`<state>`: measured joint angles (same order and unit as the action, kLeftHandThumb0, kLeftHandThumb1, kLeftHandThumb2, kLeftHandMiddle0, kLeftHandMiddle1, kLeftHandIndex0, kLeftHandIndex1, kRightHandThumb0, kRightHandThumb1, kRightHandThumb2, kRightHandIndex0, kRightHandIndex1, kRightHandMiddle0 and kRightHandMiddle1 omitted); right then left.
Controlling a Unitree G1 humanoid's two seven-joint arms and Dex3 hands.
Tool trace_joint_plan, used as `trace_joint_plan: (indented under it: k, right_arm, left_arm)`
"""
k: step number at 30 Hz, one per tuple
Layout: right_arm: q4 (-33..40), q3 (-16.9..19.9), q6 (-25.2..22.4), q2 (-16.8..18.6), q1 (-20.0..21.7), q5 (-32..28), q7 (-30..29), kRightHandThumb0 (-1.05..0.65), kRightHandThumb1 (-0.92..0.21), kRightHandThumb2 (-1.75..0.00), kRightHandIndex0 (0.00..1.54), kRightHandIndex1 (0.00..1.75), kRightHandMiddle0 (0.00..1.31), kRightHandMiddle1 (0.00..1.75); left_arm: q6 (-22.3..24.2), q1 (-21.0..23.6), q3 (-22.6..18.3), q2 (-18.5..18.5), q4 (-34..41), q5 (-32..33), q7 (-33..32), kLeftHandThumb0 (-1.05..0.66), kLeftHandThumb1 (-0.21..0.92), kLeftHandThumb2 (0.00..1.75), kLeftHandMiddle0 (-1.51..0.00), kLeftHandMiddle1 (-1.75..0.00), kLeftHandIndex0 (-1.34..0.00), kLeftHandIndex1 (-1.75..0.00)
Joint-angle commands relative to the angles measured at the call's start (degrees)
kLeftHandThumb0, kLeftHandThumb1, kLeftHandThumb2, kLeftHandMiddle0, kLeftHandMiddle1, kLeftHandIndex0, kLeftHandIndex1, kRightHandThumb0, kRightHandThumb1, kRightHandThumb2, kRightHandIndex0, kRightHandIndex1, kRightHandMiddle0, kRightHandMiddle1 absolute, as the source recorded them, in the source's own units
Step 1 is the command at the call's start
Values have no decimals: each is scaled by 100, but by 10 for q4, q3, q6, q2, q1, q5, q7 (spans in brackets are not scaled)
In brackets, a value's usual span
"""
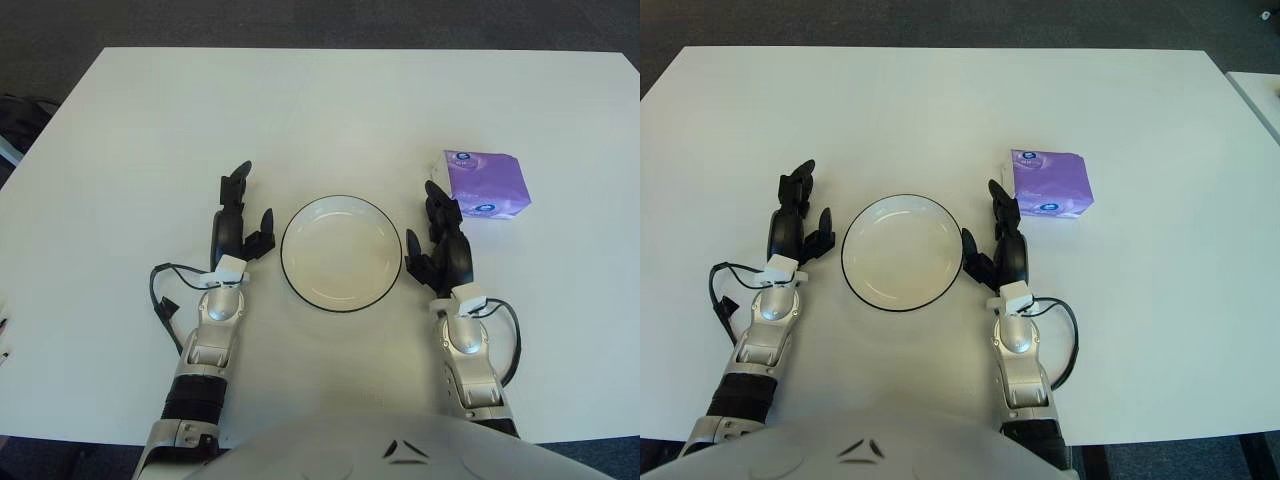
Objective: Put the tissue paper into the plate.
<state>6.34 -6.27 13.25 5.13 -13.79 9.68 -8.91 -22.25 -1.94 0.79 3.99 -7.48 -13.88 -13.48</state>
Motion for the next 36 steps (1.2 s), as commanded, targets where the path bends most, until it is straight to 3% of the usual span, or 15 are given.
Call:
trace_joint_plan:
  k: [1,19,36]
  right_arm:
    - [-14,0,-57,-4,-55,-8,9,-55,-88,-56,24,19,0,46]
    - [22,-5,-30,-8,-75,1,18,-55,-89,-57,20,16,0,38]
    - [80,-22,-43,-9,-101,9,20,-56,-87,-57,23,17,0,46]
  left_arm:
    - [20,-42,5,-6,-60,3,5,-68,92,75,-26,-3,0,-65]
    - [26,-45,4,-6,-57,7,7,-70,92,76,-26,-3,0,-64]
    - [13,-42,0,-1,-68,22,17,-68,92,76,-27,-4,0,-64]
